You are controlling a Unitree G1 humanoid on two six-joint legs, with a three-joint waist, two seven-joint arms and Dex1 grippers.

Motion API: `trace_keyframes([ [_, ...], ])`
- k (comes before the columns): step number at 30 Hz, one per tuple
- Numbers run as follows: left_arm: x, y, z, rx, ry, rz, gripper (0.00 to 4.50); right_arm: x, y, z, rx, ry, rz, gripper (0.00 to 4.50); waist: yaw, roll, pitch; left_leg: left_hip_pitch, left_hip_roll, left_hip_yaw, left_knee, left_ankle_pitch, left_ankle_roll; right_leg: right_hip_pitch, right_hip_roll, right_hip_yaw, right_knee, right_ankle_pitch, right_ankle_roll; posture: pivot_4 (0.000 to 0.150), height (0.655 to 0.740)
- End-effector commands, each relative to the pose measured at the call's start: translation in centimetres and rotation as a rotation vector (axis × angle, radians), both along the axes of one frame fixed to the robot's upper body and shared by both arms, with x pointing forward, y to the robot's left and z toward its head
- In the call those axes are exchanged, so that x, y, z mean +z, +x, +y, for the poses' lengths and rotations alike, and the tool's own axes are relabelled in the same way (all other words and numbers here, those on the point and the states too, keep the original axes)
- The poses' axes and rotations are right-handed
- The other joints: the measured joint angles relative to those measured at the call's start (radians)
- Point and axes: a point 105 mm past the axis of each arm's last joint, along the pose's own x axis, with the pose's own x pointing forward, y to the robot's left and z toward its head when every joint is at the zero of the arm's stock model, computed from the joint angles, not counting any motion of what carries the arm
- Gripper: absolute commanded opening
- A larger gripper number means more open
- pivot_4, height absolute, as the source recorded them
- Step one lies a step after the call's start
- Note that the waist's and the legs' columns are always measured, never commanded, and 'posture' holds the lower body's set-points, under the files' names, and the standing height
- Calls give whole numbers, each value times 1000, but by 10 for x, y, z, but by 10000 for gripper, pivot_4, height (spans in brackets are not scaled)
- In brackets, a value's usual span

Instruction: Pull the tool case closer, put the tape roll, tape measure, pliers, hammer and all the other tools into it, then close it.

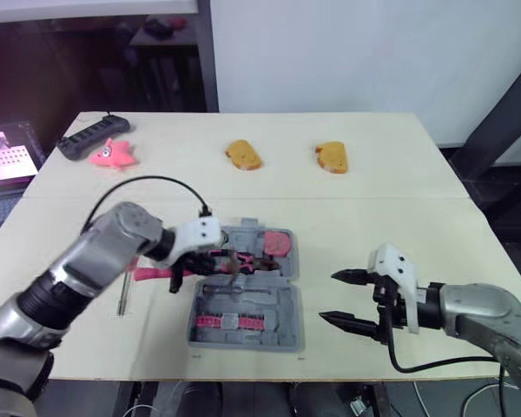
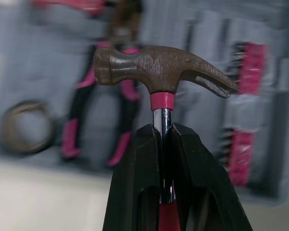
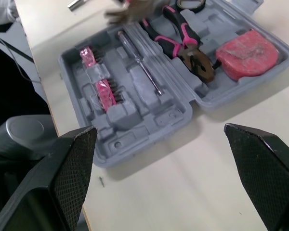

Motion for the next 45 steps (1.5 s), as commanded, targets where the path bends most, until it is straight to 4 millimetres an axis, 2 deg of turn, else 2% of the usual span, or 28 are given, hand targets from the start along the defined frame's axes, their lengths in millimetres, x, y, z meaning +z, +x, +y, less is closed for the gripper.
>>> trace_keyframes([
  [1,14,-13,-27,-65,-22,-21,336,4,1,-2,4,-7,-34,45000,9,0,0,-1,0,0,1,0,0,0,0,0,0,0,0,1500,7400],
  [6,12,-21,-52,-69,-2,-38,336,2,4,-3,-9,-3,-38,45000,14,0,0,-1,0,0,5,0,0,2,0,0,0,0,0,1500,7400],
  [10,4,-16,-59,-92,96,-140,336,0,8,-1,-15,9,-37,45000,11,0,0,0,0,0,5,0,0,2,0,0,0,0,0,1500,7400],
  [18,-8,-27,-80,-150,130,-128,336,-4,10,-4,-39,9,-27,45000,16,0,0,-1,-1,0,5,0,0,2,0,0,0,0,0,1500,7400],
  [32,-33,-34,-94,-128,99,-88,336,1,6,-7,-21,-11,-18,45000,16,0,0,-1,-1,0,7,-1,1,3,0,0,0,0,0,1500,7400],
  [35,-39,-33,-94,-125,102,-88,336,3,7,-6,-17,-12,-21,45000,17,0,0,-1,-1,0,12,-4,7,4,0,0,1,0,0,1500,7400],
  [45,-48,-22,-97,-111,95,-99,336,10,6,1,14,-9,-33,45000,34,0,0,-1,-1,0,14,-4,7,6,0,0,1,0,0,1500,7400],
])
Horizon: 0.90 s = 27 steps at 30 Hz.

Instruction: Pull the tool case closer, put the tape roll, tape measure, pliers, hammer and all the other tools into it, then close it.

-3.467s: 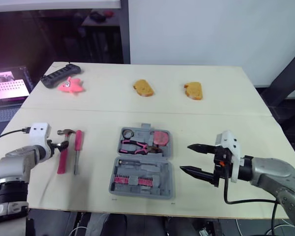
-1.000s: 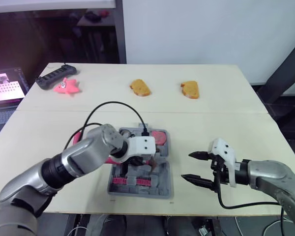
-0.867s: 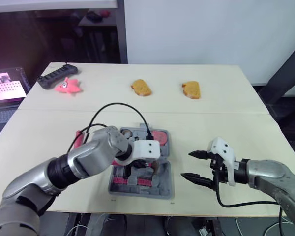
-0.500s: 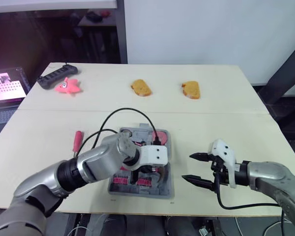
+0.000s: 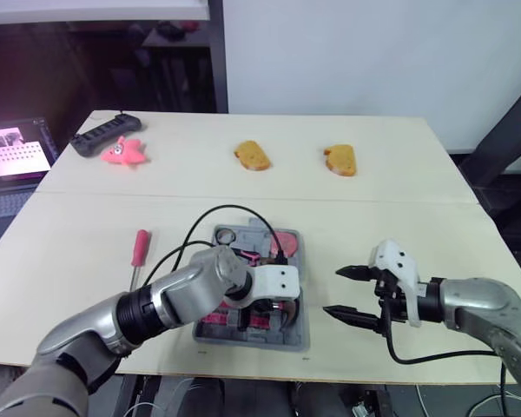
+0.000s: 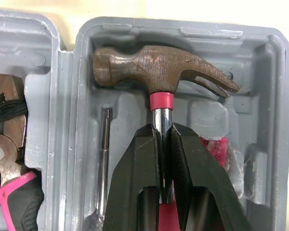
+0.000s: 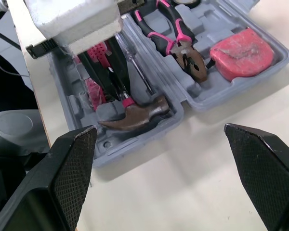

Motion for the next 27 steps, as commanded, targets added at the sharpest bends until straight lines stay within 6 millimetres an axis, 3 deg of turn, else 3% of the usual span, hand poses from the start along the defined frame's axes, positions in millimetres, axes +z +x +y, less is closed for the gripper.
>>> trace_keyframes([
  [1,-1,4,1,6,-1,-22,336,11,-4,7,35,11,-39,45000,7,0,0,0,0,0,0,0,0,0,0,0,0,0,0,1500,7400],
  [11,-7,3,0,-25,8,5,336,9,-7,7,19,15,-32,45000,11,0,0,1,0,0,1,0,0,1,0,0,0,0,0,1500,7400],
  [27,4,24,8,-130,51,-33,336,8,-11,11,5,35,-31,45000,9,0,0,1,0,0,1,0,0,1,0,0,0,0,0,1500,7400],
])
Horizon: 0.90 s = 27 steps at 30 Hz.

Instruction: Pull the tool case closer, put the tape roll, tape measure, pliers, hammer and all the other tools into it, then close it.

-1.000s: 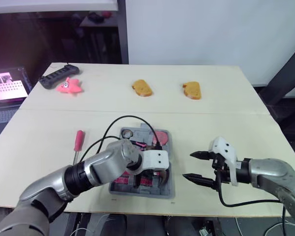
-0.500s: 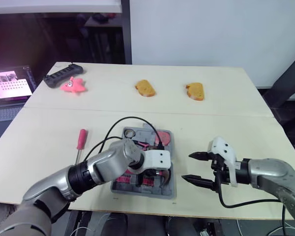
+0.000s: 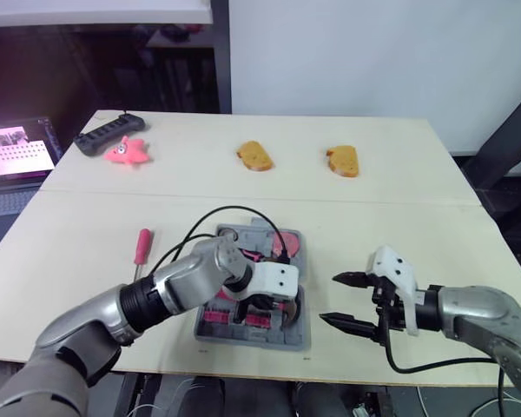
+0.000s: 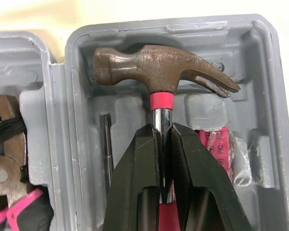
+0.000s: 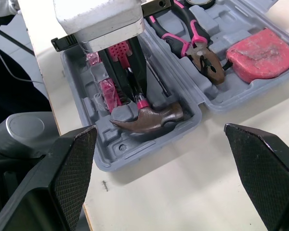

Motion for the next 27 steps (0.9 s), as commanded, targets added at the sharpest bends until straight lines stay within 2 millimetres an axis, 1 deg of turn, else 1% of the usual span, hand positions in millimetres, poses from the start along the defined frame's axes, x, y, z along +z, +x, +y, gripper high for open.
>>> trace_keyframes([
  [1,5,15,5,32,28,-58,336,10,-2,6,12,23,-46,45000,1,0,0,0,0,0,0,0,0,0,0,0,0,0,0,1500,7400],
  [4,3,18,5,44,36,-60,336,10,-3,7,9,29,-46,45000,1,0,0,0,0,0,0,0,0,0,0,0,0,0,0,1500,7400],
  [8,2,12,5,37,34,-35,336,9,-4,7,1,30,-43,45000,2,0,0,0,0,0,0,0,0,1,0,0,0,0,0,1500,7400],
  [13,3,14,5,45,29,-44,336,9,-4,8,-2,31,-42,45000,2,0,0,0,0,0,0,0,0,1,0,0,0,0,0,1500,7400],
  [17,7,18,3,56,15,-65,18049,9,-4,8,-1,33,-43,45000,3,0,0,0,0,0,0,0,0,1,0,0,0,0,0,1500,7400],
  [19,12,21,2,72,-1,-75,28866,9,-4,8,0,33,-43,45000,2,0,0,0,0,0,0,0,0,1,0,0,0,0,0,1500,7400],
  [20,15,23,1,76,-10,-83,33176,9,-4,8,-1,34,-42,45000,2,0,0,0,0,0,0,0,0,1,0,0,0,0,0,1500,7400],
  [27,36,25,5,93,-57,-96,33176,8,-4,6,-4,36,-39,45000,1,0,0,0,0,0,0,0,0,1,0,0,0,0,0,1500,7400],
])
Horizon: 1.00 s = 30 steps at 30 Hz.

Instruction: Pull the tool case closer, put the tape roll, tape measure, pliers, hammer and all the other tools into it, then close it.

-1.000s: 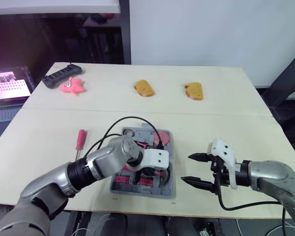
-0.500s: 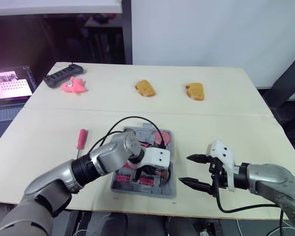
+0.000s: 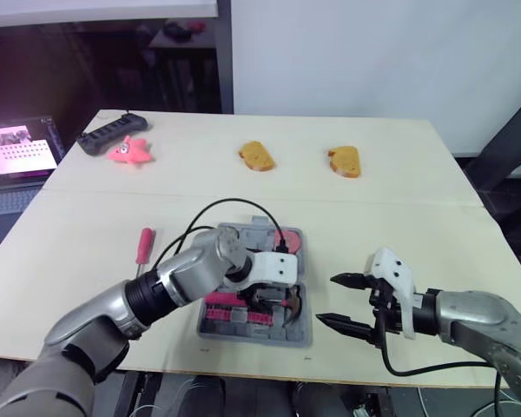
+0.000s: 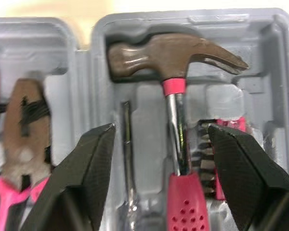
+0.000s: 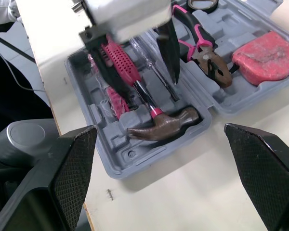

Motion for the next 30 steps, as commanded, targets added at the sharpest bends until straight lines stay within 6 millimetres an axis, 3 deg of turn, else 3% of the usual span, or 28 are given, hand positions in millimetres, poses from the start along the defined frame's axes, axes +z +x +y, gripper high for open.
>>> trace_keyframes([
  [1,26,7,2,17,-51,-64,33176,9,-1,2,16,15,-39,45000,-2,0,0,0,0,0,0,0,0,0,0,0,0,0,0,1500,7400],
  [6,48,11,9,36,-141,-97,33176,9,1,4,17,20,-41,45000,-1,0,0,0,0,0,0,0,0,0,0,0,0,0,0,1500,7400],
  [10,52,-2,19,57,-251,-37,33176,10,2,5,11,23,-47,45000,-5,0,0,0,0,0,0,0,0,0,0,0,0,0,0,1500,7400],
  [13,52,-12,21,89,-375,15,25215,9,3,6,2,26,-52,45000,-3,0,0,0,0,0,-1,0,1,0,0,0,0,0,0,1500,7400],
  [18,43,-15,29,141,-468,34,234,9,3,7,-11,34,-55,45000,2,0,0,0,0,0,0,0,1,0,0,0,0,0,0,1500,7400],
  [25,25,-25,32,170,-583,118,234,9,0,6,-27,38,-54,45000,-1,0,0,0,0,0,0,0,1,0,0,0,0,0,0,1500,7400],
  [30,7,-25,42,192,-550,121,234,8,-2,6,-33,37,-52,45000,0,0,0,0,0,0,0,0,1,0,0,0,0,0,0,1500,7400],
])
